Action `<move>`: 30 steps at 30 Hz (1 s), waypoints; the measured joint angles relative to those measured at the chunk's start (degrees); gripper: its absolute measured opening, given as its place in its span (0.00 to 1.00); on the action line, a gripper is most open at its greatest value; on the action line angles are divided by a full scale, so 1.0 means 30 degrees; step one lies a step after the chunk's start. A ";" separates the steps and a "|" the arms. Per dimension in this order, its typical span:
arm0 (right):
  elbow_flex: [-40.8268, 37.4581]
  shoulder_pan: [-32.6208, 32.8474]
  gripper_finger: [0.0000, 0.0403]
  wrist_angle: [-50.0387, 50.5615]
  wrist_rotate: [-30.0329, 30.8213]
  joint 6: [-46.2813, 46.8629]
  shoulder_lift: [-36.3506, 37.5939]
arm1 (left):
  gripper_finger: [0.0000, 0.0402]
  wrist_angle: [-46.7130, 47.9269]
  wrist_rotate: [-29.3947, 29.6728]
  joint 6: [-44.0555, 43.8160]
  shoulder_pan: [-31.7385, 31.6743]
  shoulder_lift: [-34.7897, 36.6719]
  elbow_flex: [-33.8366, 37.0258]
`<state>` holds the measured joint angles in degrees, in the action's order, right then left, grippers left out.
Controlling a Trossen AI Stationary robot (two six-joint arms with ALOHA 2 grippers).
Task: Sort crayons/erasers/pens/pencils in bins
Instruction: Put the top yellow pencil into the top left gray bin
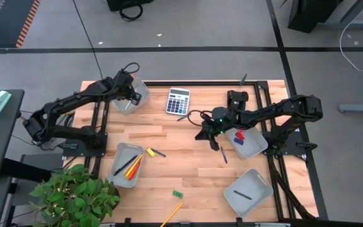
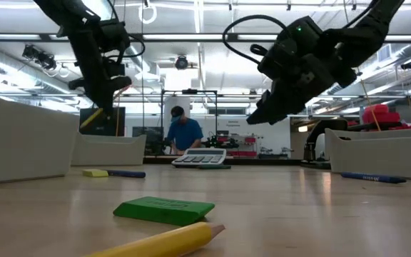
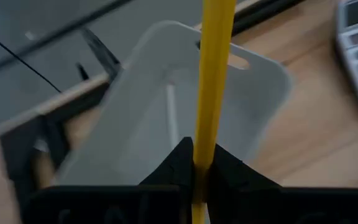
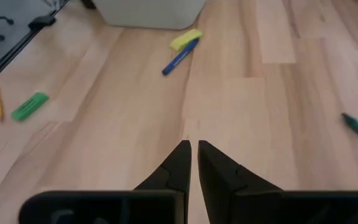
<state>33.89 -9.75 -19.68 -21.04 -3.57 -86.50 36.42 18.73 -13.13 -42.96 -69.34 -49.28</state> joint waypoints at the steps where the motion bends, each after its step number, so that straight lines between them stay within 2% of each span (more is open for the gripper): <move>1: -0.0155 0.0070 0.09 -0.0135 0.0000 -0.0098 0.0000 | 0.07 -0.0126 0.0309 0.0706 -0.0057 0.0000 0.0000; 4: -0.0477 0.0168 0.09 -0.0574 -0.0007 -0.0315 0.0000 | 0.09 -0.0667 0.1469 0.2453 -0.0042 0.0000 0.0000; 7: -0.0487 0.0193 0.09 -0.0707 -0.0004 -0.0304 0.0000 | 0.08 -0.0780 0.1655 0.3095 -0.0133 -0.0107 0.0000; 13: -0.0487 0.0193 0.09 -0.0817 -0.0197 0.0239 0.0000 | 0.06 -0.0561 0.1520 0.3078 -0.0087 -0.1672 0.0000; 20: -0.0487 0.0491 0.09 -0.0795 -0.0162 0.0883 0.0000 | 0.16 -0.0598 0.2380 0.3009 -0.0130 -0.4362 0.0000; 25: -0.0487 0.1303 0.09 -0.0795 -0.0168 0.0826 0.0000 | 0.13 -0.0637 0.2353 0.2211 -0.0118 -0.5541 0.0000; 30: -0.0487 0.1873 0.09 -0.0787 -0.0160 0.0694 0.0000 | 0.12 -0.1046 0.2718 0.1175 -0.0106 -0.5644 0.0000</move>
<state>32.42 -4.13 -22.04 -21.52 -1.49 -86.50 33.29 26.88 -9.61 -43.28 -86.27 -49.28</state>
